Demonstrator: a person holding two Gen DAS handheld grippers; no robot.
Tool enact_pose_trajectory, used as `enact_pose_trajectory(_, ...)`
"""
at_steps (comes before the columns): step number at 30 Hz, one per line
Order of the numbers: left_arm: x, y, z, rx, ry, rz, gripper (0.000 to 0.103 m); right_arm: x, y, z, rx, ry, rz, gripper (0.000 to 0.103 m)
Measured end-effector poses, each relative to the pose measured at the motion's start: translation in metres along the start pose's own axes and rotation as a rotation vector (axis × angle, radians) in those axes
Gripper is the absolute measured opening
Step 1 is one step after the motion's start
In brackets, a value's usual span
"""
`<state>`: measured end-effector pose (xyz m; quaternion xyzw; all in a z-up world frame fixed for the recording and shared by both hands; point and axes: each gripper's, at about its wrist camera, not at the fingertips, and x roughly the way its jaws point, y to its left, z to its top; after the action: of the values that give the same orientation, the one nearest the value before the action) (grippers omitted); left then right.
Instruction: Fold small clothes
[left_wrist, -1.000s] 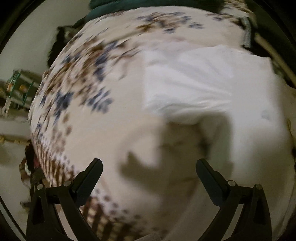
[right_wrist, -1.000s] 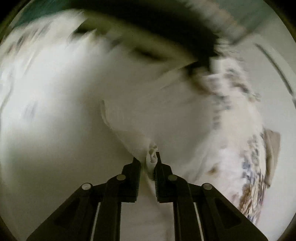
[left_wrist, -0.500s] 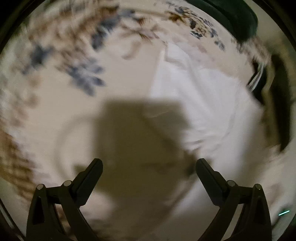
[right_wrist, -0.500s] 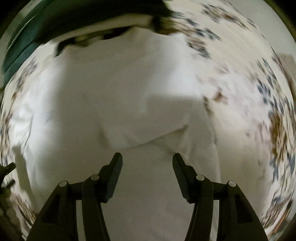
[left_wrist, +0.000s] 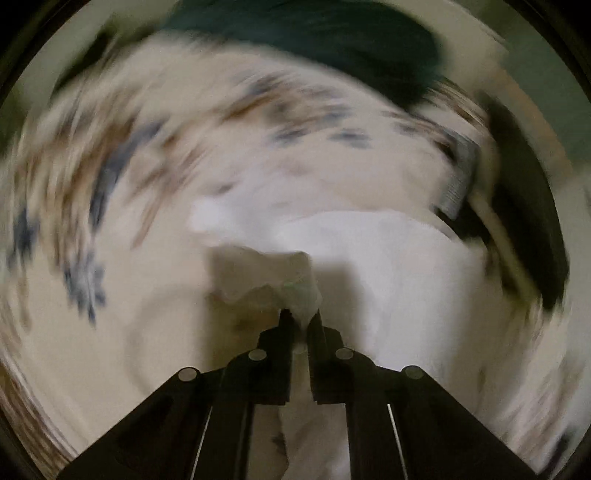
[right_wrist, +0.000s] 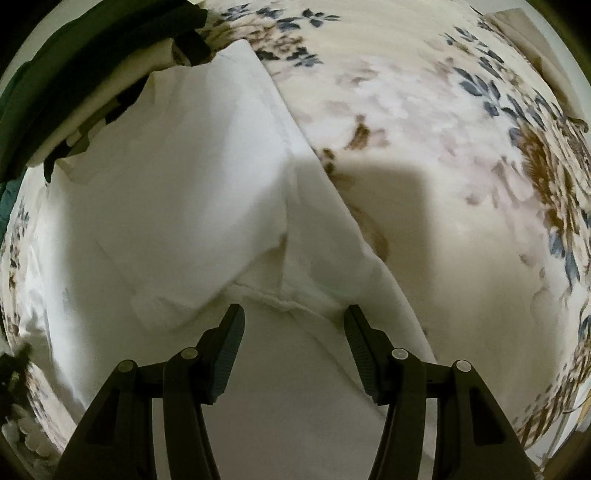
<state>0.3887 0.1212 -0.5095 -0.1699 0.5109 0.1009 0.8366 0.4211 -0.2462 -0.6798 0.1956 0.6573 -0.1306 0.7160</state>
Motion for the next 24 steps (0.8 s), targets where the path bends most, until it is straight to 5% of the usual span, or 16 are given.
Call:
enact_pose_trajectory(4,-0.008,-0.082,-0.039,0.379,-0.003,-0.044,0.006,-0.002,-0.028,-0.022,0.012,0.004,-0.013,0.058)
enact_pose_trajectory(8,0.013,-0.126,-0.091,0.518,0.187,-0.169,0.009,-0.006,-0.048,-0.038,0.024,0.007,-0.021,0.058)
enact_pose_trajectory(11,0.016,-0.122,-0.113,0.499,0.264,-0.188,0.018,-0.014,-0.058,-0.043,0.020,0.015,-0.025,0.058)
enact_pose_trajectory(15,-0.009,-0.097,-0.116,0.449,0.233,-0.166,0.088,-0.026,-0.059,-0.030,-0.008,0.007,-0.021,0.058)
enact_pose_trajectory(21,-0.010,-0.079,-0.090,0.448,0.105,-0.015,0.089,-0.051,-0.060,-0.025,-0.056,-0.023,0.014,0.058)
enact_pose_trajectory(24,0.030,-0.087,-0.089,0.503,0.156,0.050,0.089,-0.056,-0.058,-0.023,-0.060,-0.015,0.015,0.058)
